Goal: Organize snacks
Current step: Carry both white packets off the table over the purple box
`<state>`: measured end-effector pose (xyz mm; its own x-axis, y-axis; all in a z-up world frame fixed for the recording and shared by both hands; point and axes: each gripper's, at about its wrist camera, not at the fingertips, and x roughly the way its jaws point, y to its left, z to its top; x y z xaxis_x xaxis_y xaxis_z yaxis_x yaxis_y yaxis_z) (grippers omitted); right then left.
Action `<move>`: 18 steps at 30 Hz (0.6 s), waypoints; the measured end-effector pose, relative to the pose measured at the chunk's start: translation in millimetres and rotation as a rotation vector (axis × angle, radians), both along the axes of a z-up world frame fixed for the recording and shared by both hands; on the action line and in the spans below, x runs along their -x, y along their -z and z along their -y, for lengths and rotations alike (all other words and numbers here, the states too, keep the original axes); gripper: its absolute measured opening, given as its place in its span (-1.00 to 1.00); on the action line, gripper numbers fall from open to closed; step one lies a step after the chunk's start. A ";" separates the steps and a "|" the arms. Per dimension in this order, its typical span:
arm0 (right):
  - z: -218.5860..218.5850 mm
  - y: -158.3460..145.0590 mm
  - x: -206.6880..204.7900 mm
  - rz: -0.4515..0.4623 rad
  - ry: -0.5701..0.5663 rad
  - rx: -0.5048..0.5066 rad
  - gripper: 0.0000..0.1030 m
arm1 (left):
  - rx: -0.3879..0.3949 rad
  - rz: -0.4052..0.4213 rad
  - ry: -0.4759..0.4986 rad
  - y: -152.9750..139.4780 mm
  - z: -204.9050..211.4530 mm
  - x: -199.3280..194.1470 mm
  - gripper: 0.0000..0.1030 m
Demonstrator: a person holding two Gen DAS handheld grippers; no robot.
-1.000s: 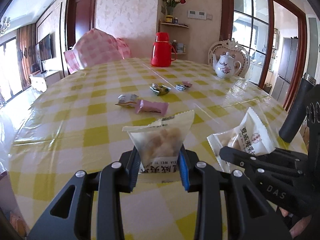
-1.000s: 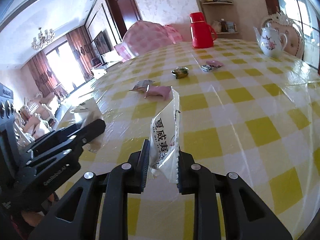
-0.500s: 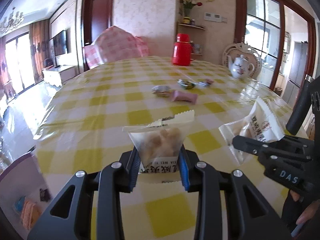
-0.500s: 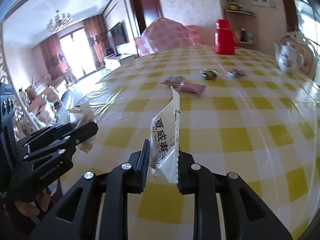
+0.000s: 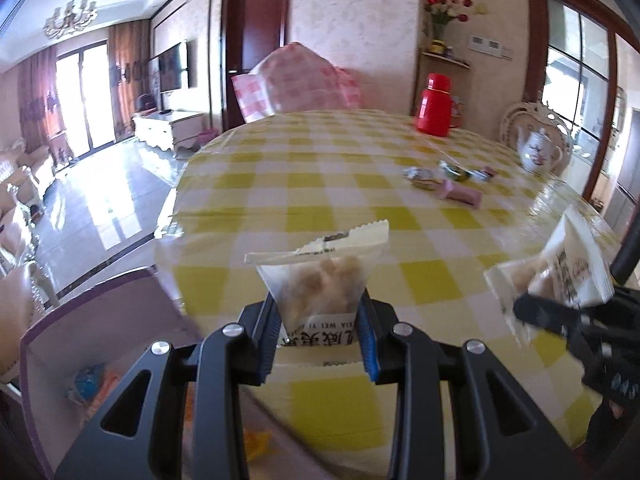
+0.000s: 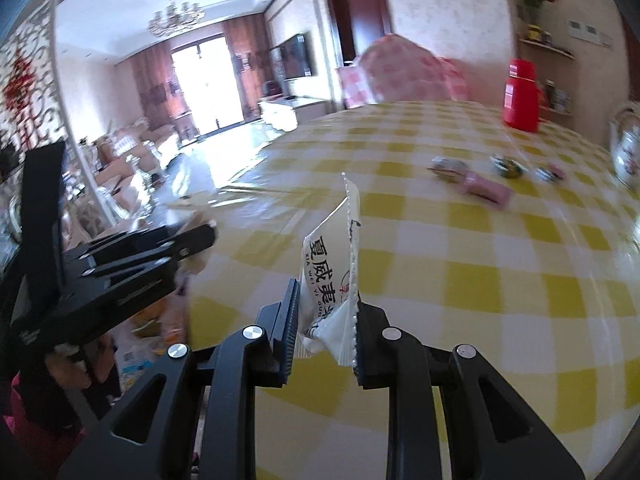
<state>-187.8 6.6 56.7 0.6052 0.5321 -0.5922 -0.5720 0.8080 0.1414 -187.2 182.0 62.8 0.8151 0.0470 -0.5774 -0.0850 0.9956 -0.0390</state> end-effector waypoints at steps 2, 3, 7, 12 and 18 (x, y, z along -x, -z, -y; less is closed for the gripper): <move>-23.9 -1.3 8.6 0.011 -0.050 0.023 -0.55 | -0.014 -0.007 -0.022 -1.4 -11.7 2.4 -0.34; -34.2 -2.4 12.4 0.014 -0.073 0.032 -0.55 | -0.021 -0.012 -0.031 -2.0 -16.5 3.0 -0.34; -69.8 -2.6 27.3 0.016 -0.160 0.063 -0.55 | -0.063 -0.049 -0.073 -5.0 -39.9 10.0 -0.34; -110.1 1.0 50.4 0.007 -0.285 0.086 -0.55 | -0.115 -0.110 -0.122 -7.3 -71.5 20.7 -0.33; -158.2 12.1 74.8 -0.031 -0.482 0.083 -0.52 | -0.188 -0.161 -0.197 -13.5 -102.3 34.5 -0.26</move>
<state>-262.6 164.8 44.7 0.2831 0.6975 -0.6582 -0.8803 0.4614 0.1103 -221.8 284.3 76.2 0.6783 0.3130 -0.6647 -0.2670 0.9479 0.1739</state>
